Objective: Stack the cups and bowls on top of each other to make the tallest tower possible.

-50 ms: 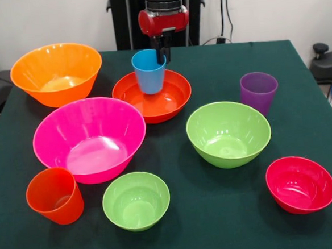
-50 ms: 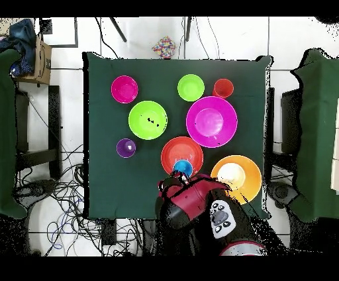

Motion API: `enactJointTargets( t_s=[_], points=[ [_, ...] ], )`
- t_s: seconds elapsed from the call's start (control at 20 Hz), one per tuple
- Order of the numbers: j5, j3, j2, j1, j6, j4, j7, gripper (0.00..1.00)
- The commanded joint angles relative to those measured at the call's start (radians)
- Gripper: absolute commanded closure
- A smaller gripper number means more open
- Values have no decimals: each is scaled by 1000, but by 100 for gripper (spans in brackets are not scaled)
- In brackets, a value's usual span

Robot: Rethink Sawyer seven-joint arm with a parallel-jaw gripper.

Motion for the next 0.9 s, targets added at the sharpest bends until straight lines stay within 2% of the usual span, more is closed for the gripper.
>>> enactJointTargets(
  t_s=[0.05, 0.3, 0.35, 0.9],
  points=[
    [5, 30, 51, 19, -39, -79, 82, 100],
    [11, 22, 55, 25, -64, -78, 92, 100],
    [16, 12, 56, 33, -70, -82, 98, 0],
    [15, 42, 39, 11, -27, -71, 77, 0]
  ],
)
